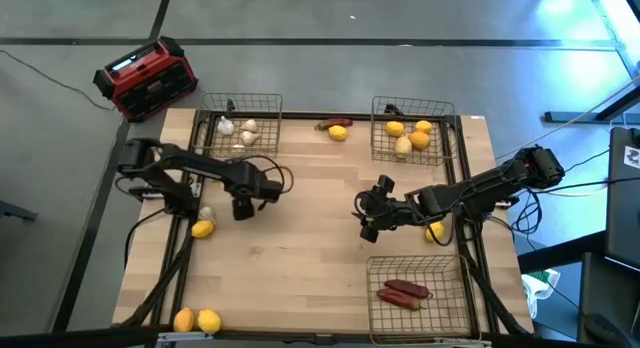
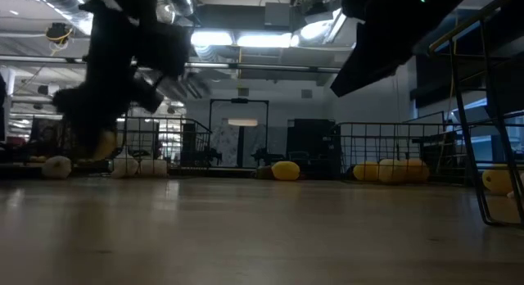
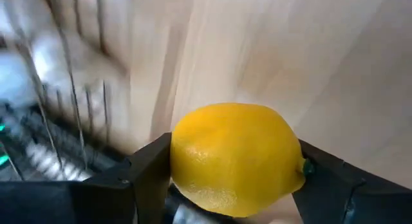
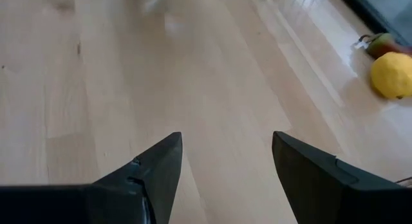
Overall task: Sort produce into baskets
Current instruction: Put the yellow lemon into the top right wire basket
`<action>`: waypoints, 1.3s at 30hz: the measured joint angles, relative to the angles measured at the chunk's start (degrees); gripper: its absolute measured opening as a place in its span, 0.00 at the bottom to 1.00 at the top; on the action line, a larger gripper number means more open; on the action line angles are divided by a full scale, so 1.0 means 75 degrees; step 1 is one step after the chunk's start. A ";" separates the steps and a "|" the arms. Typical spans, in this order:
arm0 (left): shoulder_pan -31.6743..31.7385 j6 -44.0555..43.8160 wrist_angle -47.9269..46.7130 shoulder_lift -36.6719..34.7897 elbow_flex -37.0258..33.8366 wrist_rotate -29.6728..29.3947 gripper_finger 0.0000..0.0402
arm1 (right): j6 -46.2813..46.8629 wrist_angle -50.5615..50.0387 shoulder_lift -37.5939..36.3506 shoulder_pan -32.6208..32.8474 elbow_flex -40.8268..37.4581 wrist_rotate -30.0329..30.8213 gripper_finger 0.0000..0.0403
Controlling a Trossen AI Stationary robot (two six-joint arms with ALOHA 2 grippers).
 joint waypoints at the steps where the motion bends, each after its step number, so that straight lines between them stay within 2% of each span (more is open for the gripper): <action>1: -0.0035 -0.0033 0.0239 -0.0179 0.0061 0.0025 0.65 | -0.0021 0.0024 0.0000 0.0000 0.0000 0.0074 0.60; 10: -0.0356 -0.0428 0.3662 -0.1809 0.0096 0.0485 0.65 | -0.0387 0.0464 0.0079 0.0000 0.0000 0.0038 0.60; 14: -0.0482 -0.0201 0.5560 -0.1964 0.0102 0.0994 0.65 | -0.0746 0.1003 0.0308 0.0000 0.0000 -0.0040 0.60; 18: -0.0595 -0.0109 0.6934 -0.1888 0.0102 0.1747 0.65 | -0.1075 0.1699 0.0492 0.0000 0.0000 -0.0093 0.60; 27: -0.0956 -0.0401 0.8591 -0.1867 0.0102 0.1869 0.65 | -0.2070 0.3671 0.0562 0.0000 0.0000 -0.0159 0.60; 33: -0.1198 -0.0409 0.9355 -0.1845 0.0102 0.1846 0.65 | -0.2241 0.4980 0.0562 -0.0011 0.0000 -0.0154 0.60; 39: -0.1255 -0.0791 0.9767 -0.1845 0.0102 0.1823 0.65 | -0.2686 0.5229 0.0562 -0.0014 0.0000 -0.0154 0.60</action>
